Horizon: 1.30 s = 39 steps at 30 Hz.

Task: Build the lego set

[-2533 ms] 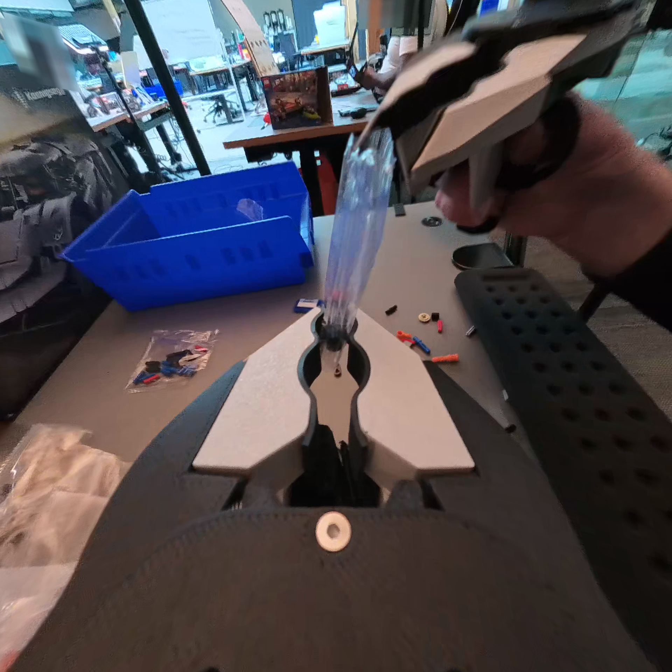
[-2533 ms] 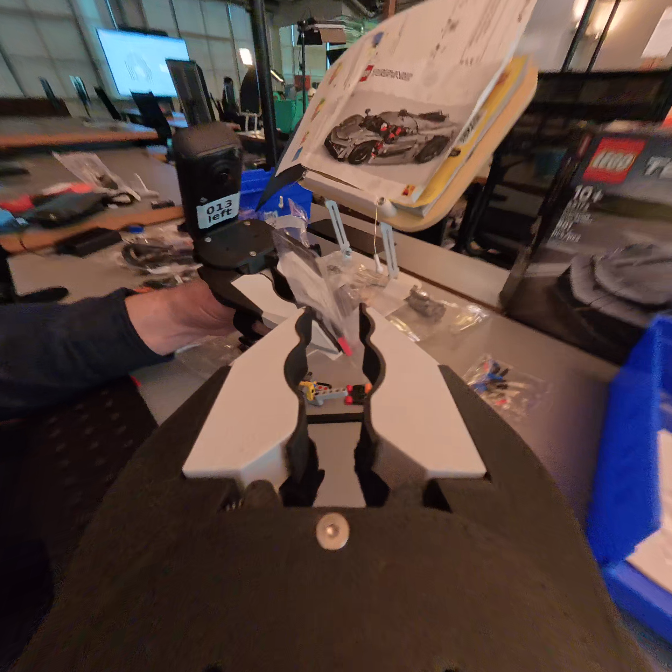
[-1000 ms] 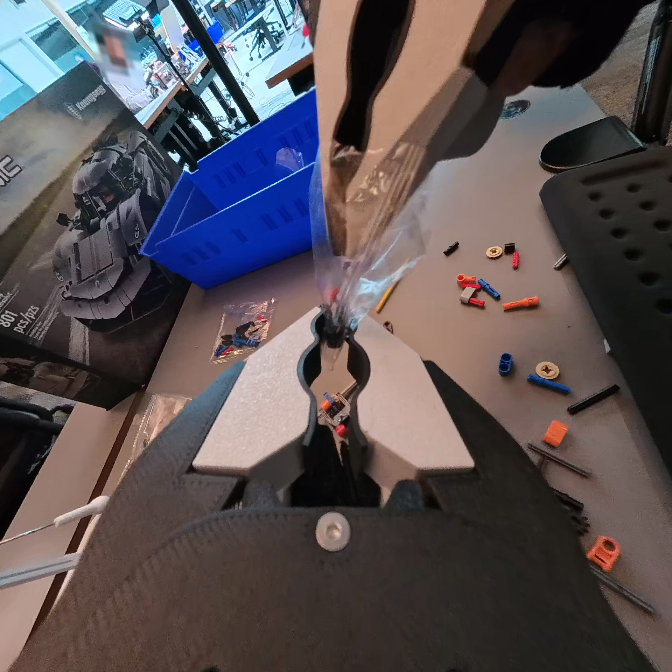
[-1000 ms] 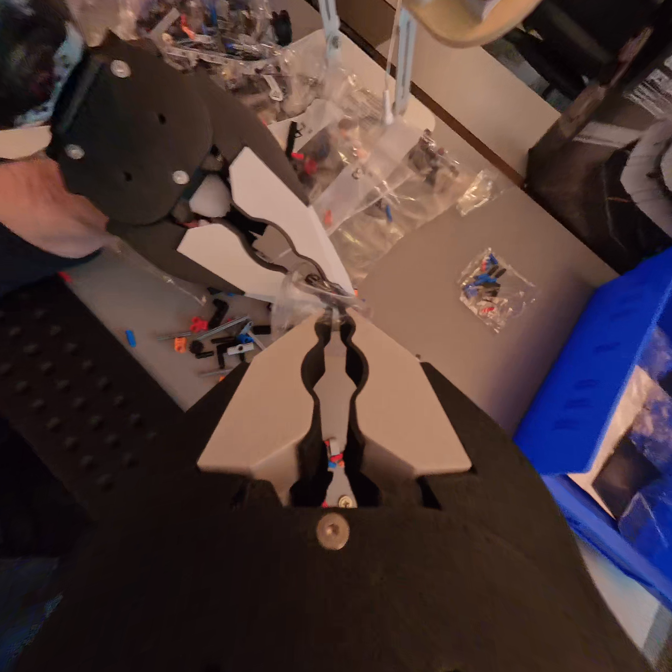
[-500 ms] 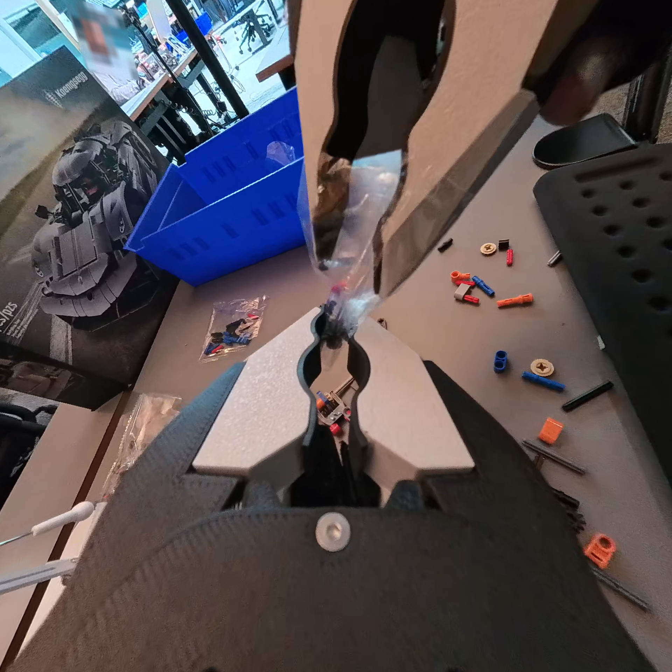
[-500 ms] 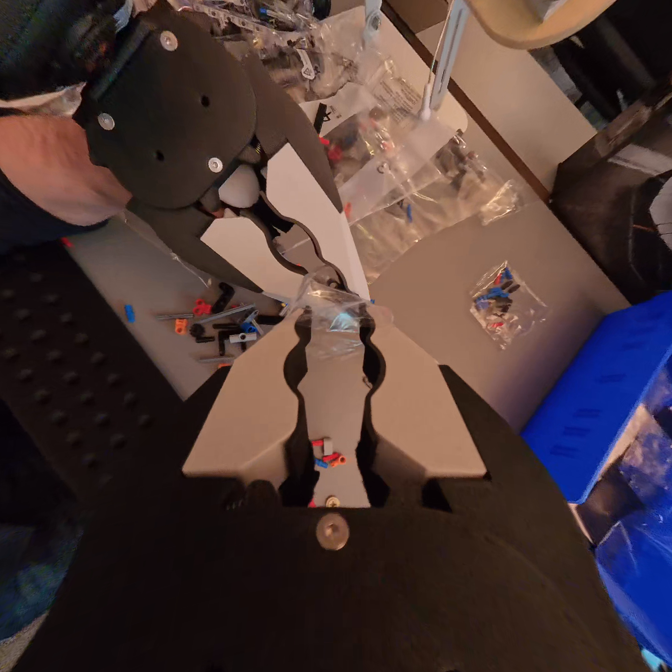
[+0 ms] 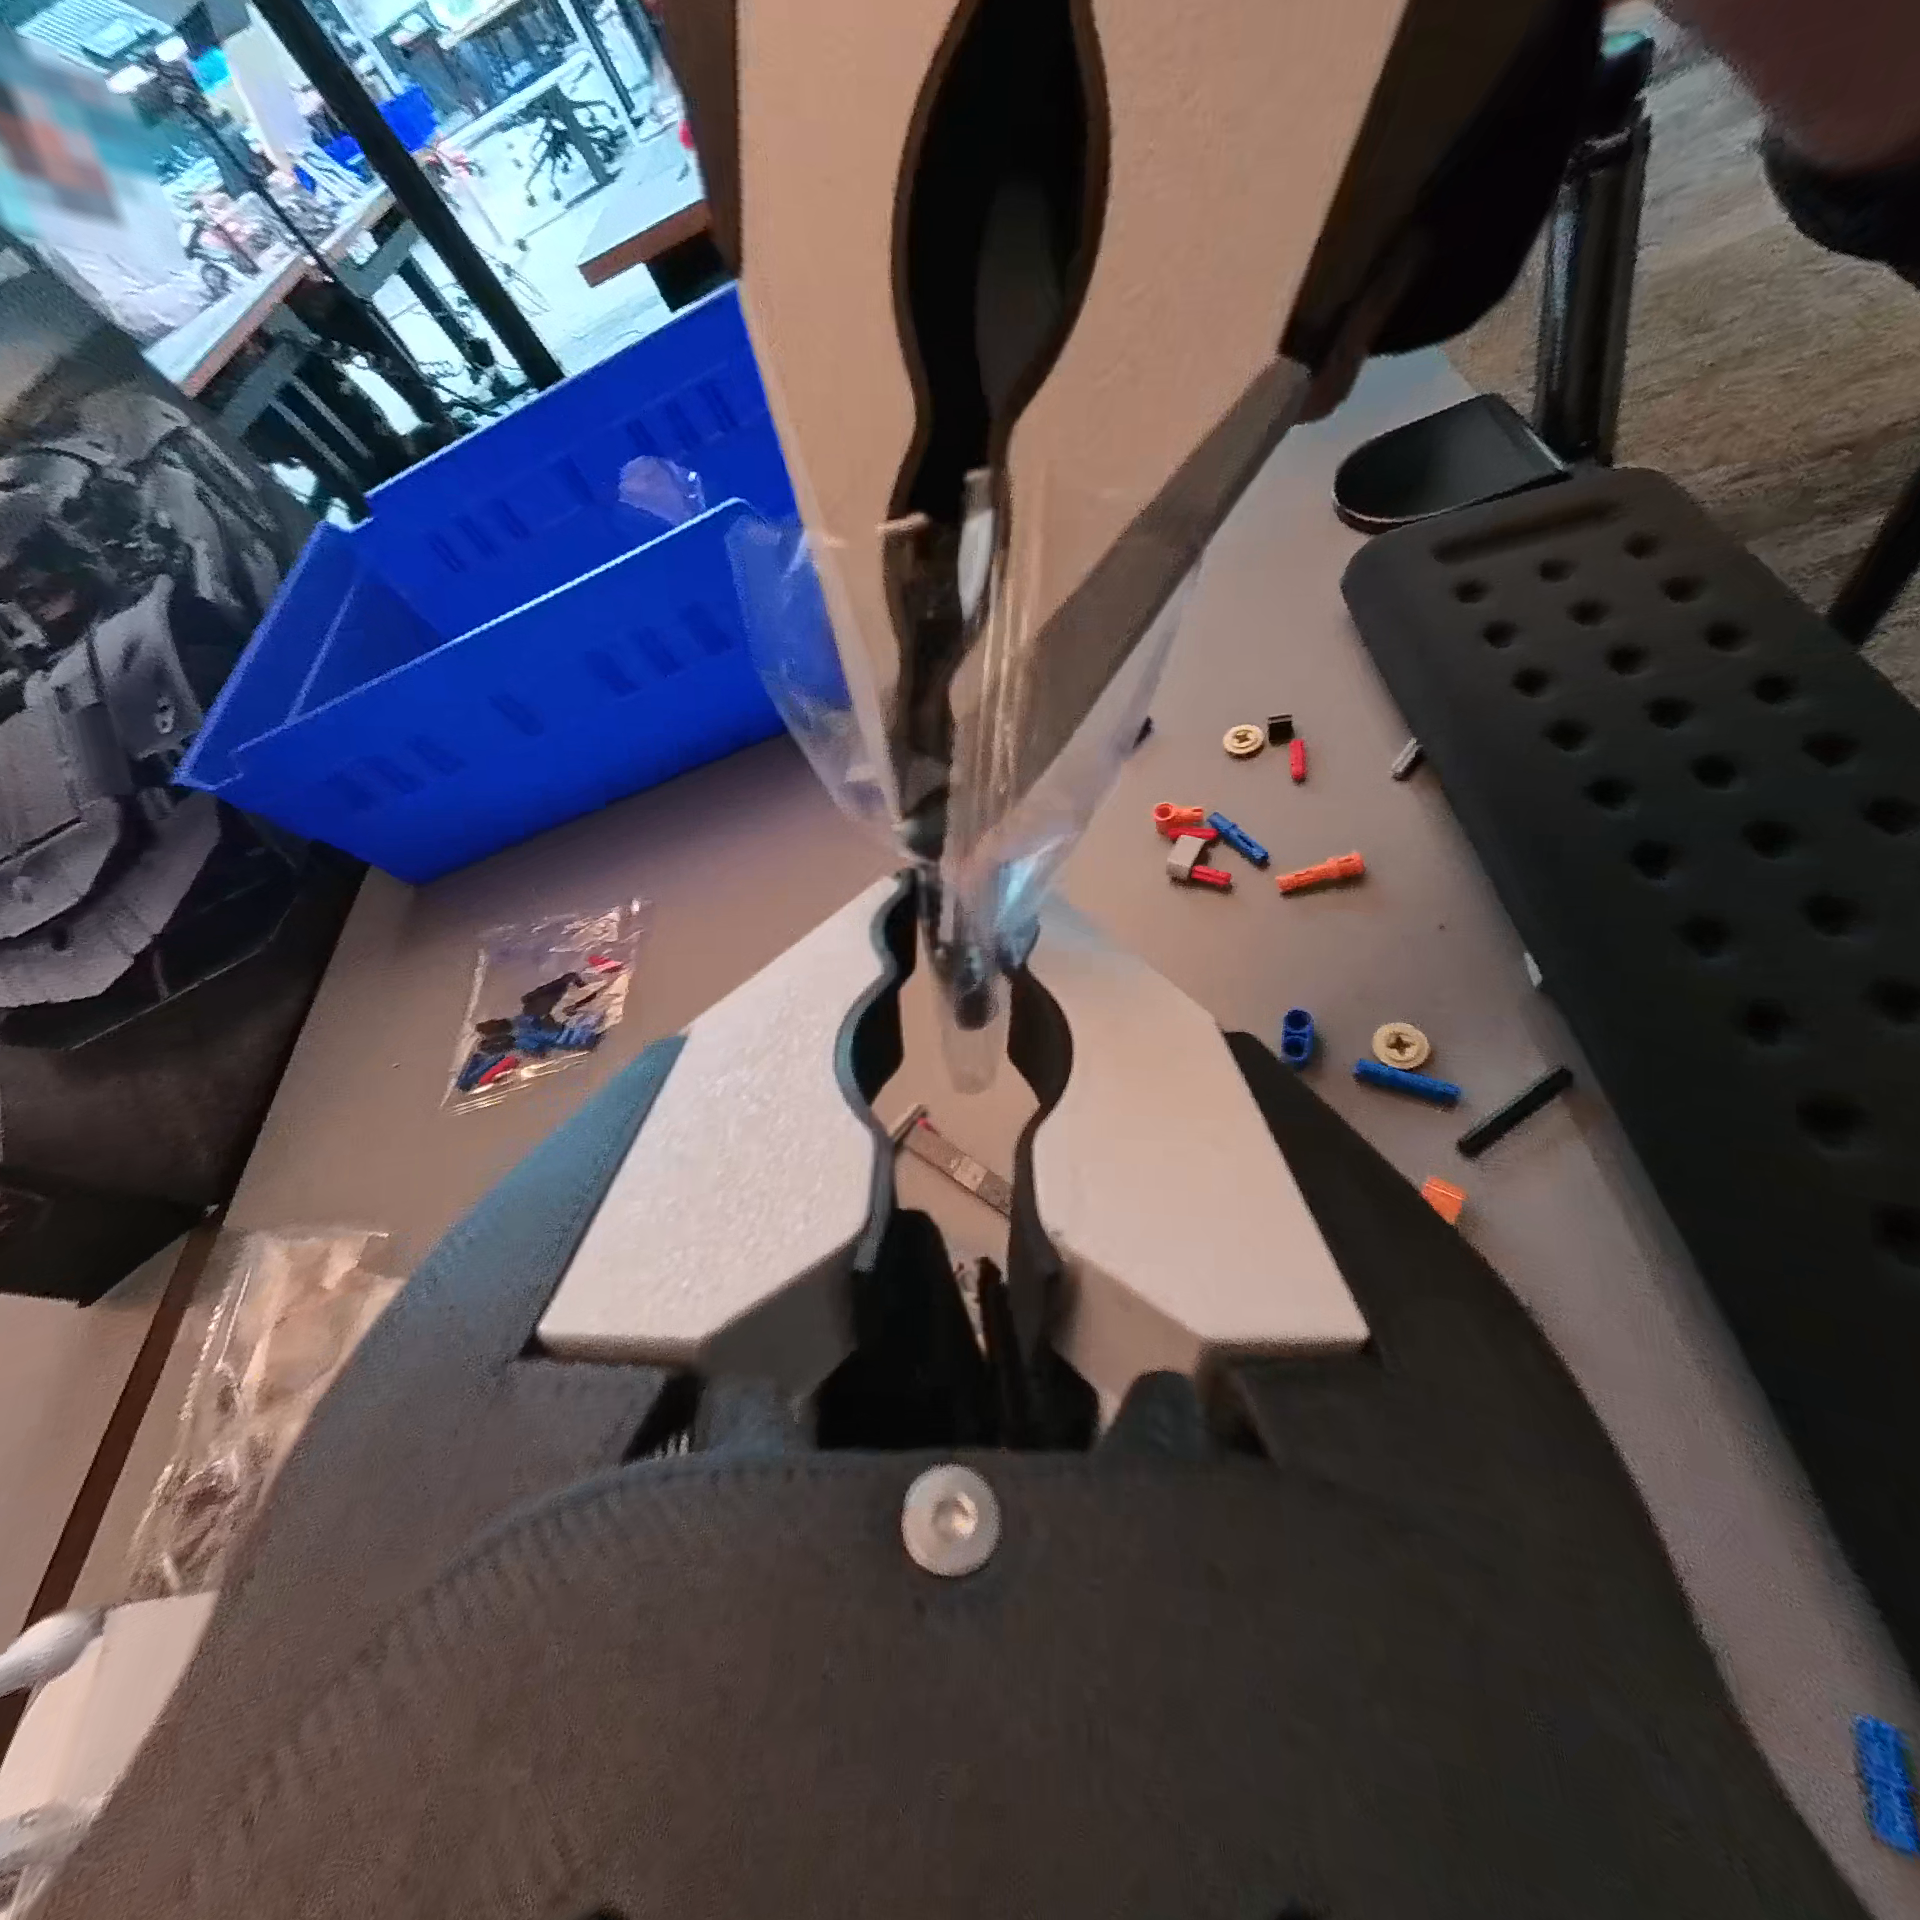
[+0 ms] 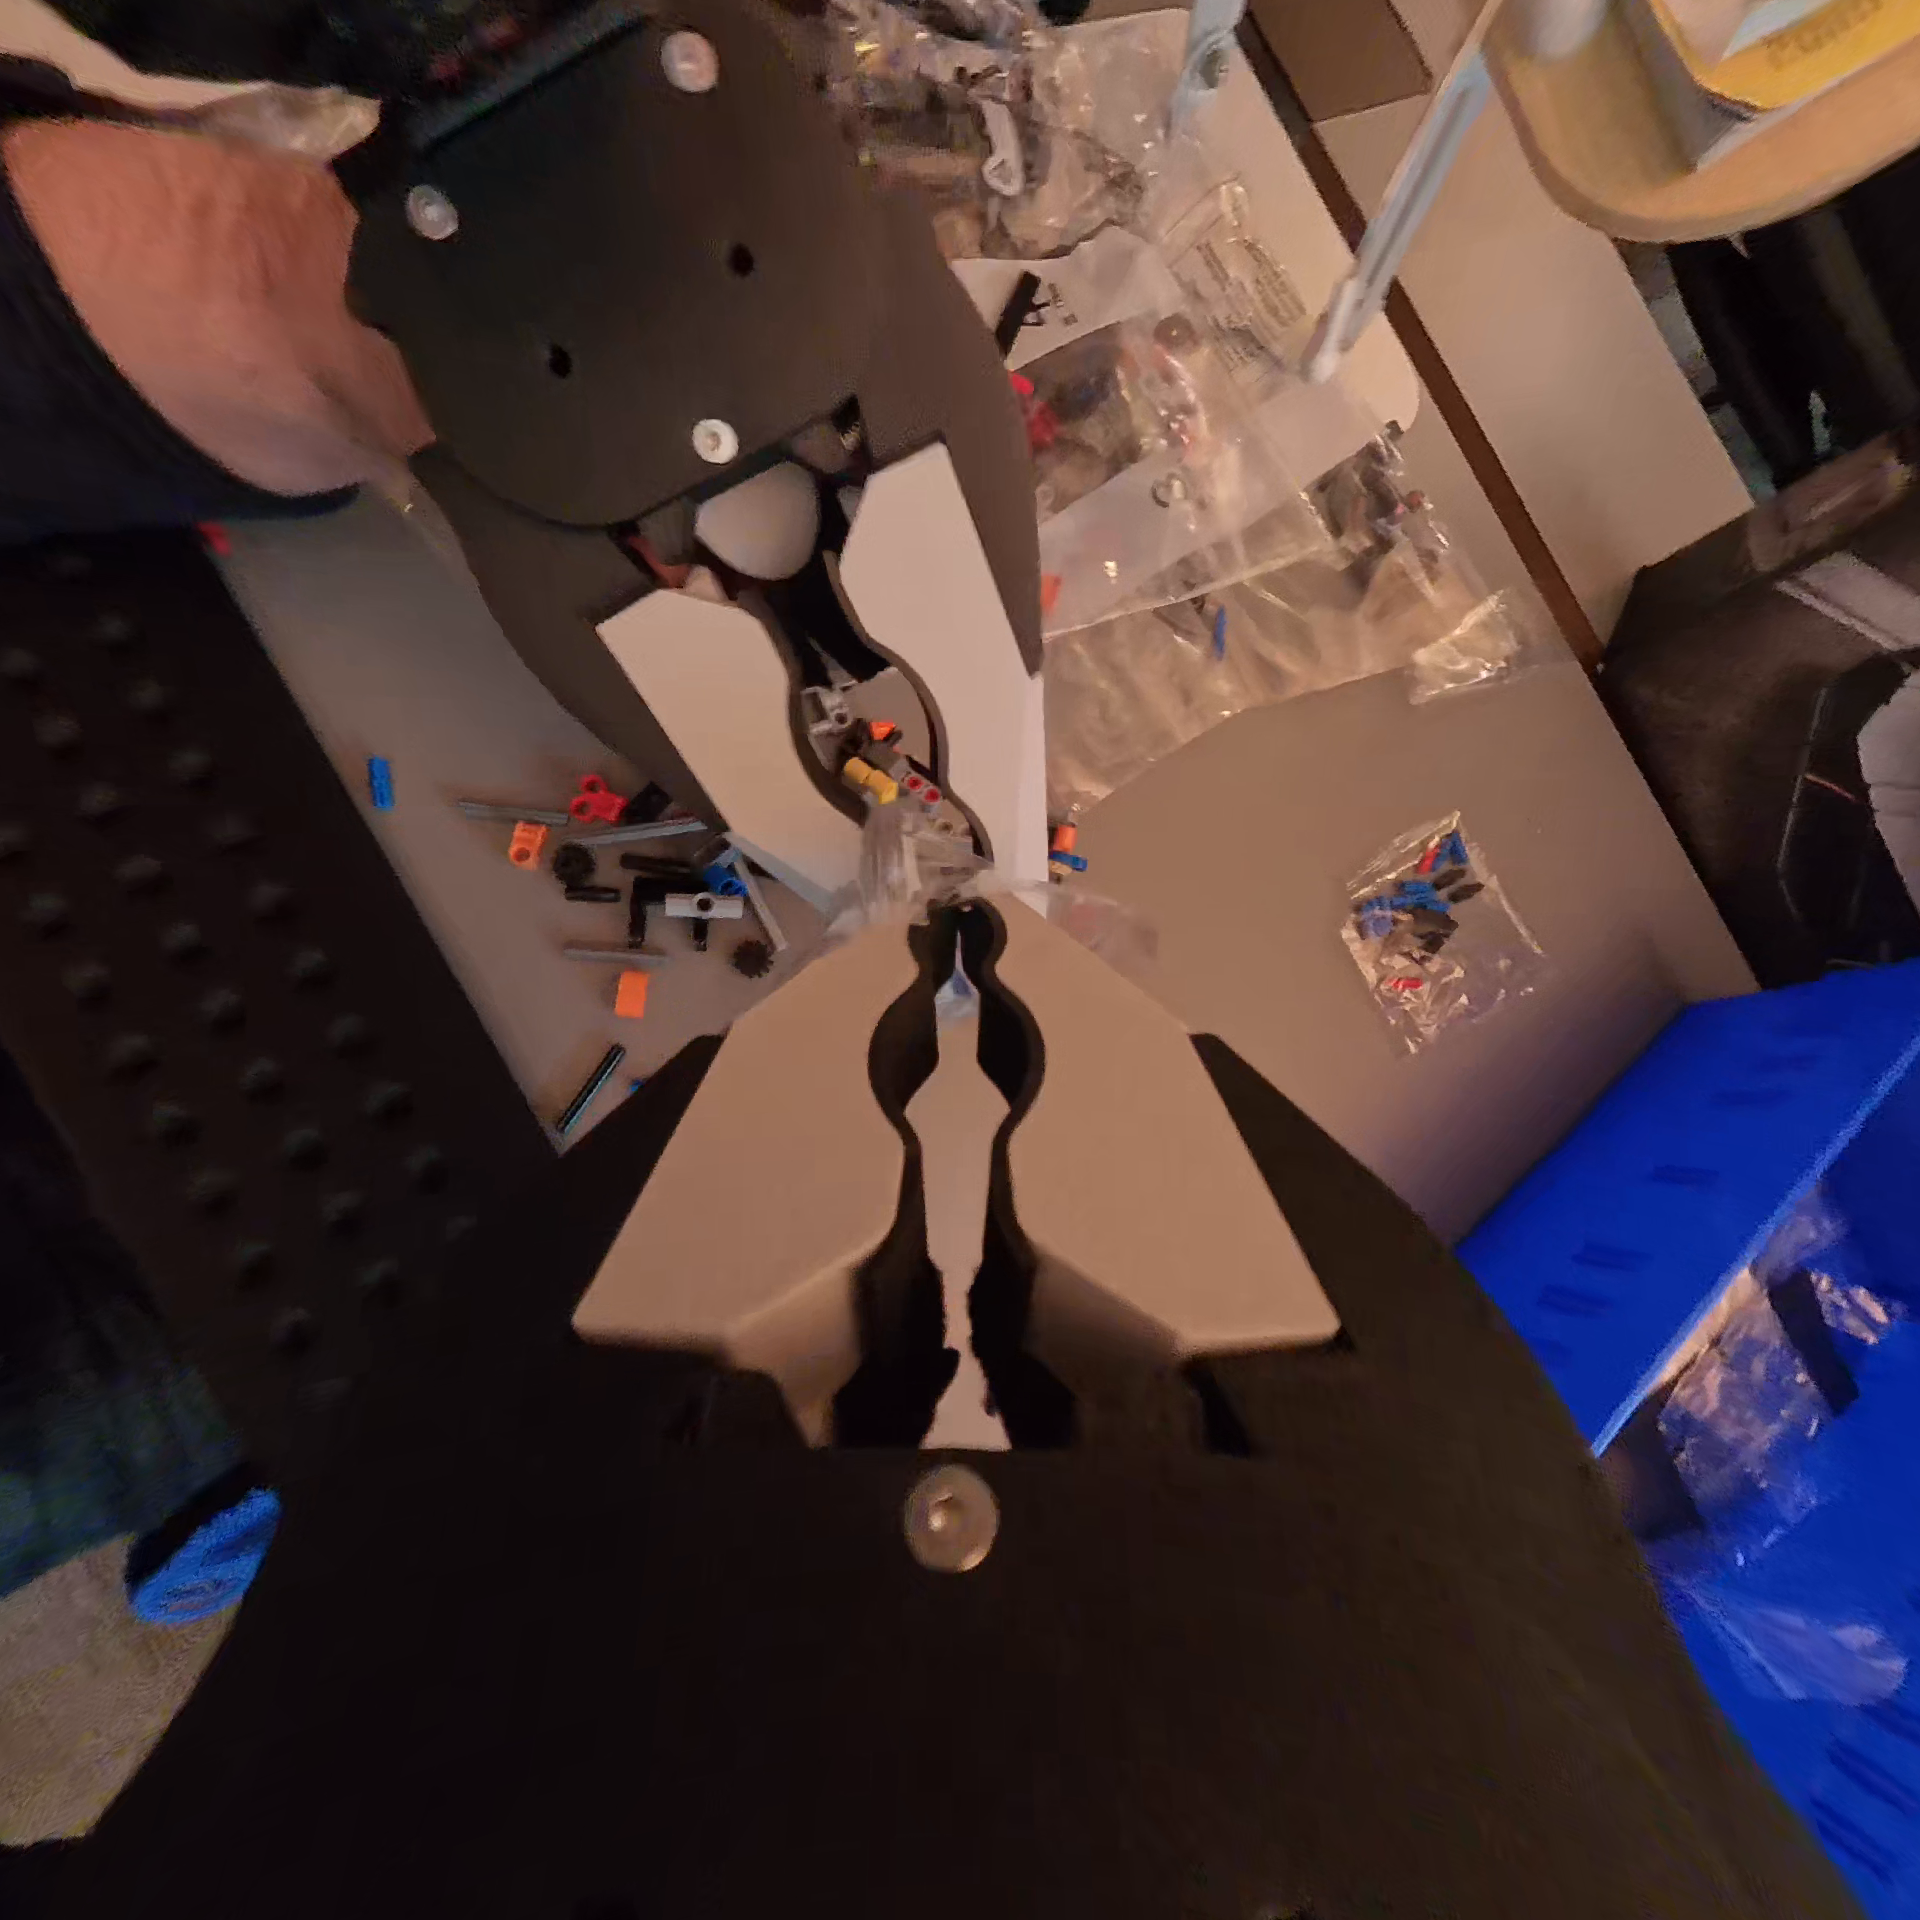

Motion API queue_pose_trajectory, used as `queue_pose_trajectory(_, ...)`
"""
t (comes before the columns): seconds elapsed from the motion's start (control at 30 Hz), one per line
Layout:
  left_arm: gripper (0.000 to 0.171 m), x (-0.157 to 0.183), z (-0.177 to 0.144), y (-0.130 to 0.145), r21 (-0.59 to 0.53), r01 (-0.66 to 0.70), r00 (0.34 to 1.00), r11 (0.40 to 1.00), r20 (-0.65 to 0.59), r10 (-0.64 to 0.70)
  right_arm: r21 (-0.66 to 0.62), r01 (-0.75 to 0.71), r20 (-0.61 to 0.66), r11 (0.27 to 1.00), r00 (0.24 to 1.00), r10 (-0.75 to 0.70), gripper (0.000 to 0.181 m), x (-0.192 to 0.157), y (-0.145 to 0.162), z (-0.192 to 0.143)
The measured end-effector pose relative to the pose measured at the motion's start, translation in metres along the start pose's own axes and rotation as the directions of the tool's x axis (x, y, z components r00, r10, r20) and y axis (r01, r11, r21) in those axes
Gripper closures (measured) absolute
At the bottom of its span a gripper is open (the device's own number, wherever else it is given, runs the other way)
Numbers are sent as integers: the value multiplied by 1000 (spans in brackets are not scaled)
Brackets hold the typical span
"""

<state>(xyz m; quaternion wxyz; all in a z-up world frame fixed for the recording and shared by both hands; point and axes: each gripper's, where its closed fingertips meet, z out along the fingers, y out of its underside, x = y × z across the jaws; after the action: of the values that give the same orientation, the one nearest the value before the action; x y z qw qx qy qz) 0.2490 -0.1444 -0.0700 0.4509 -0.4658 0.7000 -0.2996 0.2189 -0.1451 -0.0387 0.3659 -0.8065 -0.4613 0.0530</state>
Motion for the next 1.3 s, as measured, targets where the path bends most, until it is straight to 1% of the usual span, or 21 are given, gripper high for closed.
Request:
queue_pose_trajectory(0.03, 162, 3, 1, 0, -4, -1, 1000, 1000, -13, 1, -13, 21, 19, 1000, 1000, -20, 181, -4, 1, 1)
queue_pose_trajectory(0.07, 164, 3, 1, 1, -8, -3, 1000, 1000, -15, 3, -38, 31, 42, 999, 999, -30, 172, -7, 4, 2)
queue_pose_trajectory(0.1, 165, 3, 2, 2, -13, -11, 1000, 1000, -11, 11, -68, 41, 51, 997, 998, -38, 168, -8, 8, 3)
queue_pose_trajectory(0.17, 164, 5, 3, 3, -19, -9, 1000, 1000, -21, 8, -105, 63, 48, 992, 997, -58, 164, -7, 11, 4)
queue_pose_trajectory(0.23, 163, 6, 3, 2, -11, -5, 1000, 1000, -28, 5, -115, 88, 58, 989, 995, -81, 163, -8, 11, 4)
queue_pose_trajectory(0.43, 165, -2, 3, 3, 26, 49, 999, 998, -21, -48, -149, 90, -3, 985, 996, -91, 156, 4, 14, -4)
queue_pose_trajectory(0.5, 165, -4, 2, 3, 40, 61, 998, 997, -15, -61, -123, 93, -15, 988, 995, -95, 155, 5, 11, -12)
queue_pose_trajectory(0.53, 165, -6, 1, 3, 47, 65, 998, 997, -11, -65, -107, 87, -23, 990, 996, -90, 151, 6, 10, -16)
queue_pose_trajectory(0.6, 165, -8, 1, 4, 52, 73, 997, 996, -4, -73, -56, 77, -49, 995, 996, -80, 149, 9, 5, -26)
queue_pose_trajectory(0.67, 165, -10, 1, 4, 57, 77, 997, 995, 4, -78, -35, 63, -61, 997, 996, -65, 148, 11, 6, -36)
queue_pose_trajectory(0.73, 165, -10, 1, 5, 57, 80, 997, 995, 3, -80, -19, 49, -99, 999, 994, -50, 148, 16, 9, -46)
queue_pose_trajectory(0.87, 165, -13, 0, 4, 68, 79, 997, 995, 15, -81, 66, -52, -119, 997, 991, 59, 148, 23, 17, -64)
queue_pose_trajectory(0.93, 165, -14, -1, 4, 71, 80, 996, 994, 22, -82, 119, -109, -91, 987, 989, 120, 148, 23, 22, -68)
queue_pose_trajectory(0.97, 165, -15, -1, 4, 72, 79, 996, 994, 27, -81, 125, -145, -92, 981, 983, 157, 150, 26, 28, -69)
queue_pose_trajectory(1.13, 165, -18, -1, 6, 64, 62, 996, 996, 55, -66, 49, -206, -108, 977, 972, 210, 150, 33, 64, -56)
queue_pose_trajectory(1.3, 165, -24, -2, 9, 49, 61, 994, 997, 85, -65, -43, -237, -67, 970, 970, 234, 152, 31, 91, -24)
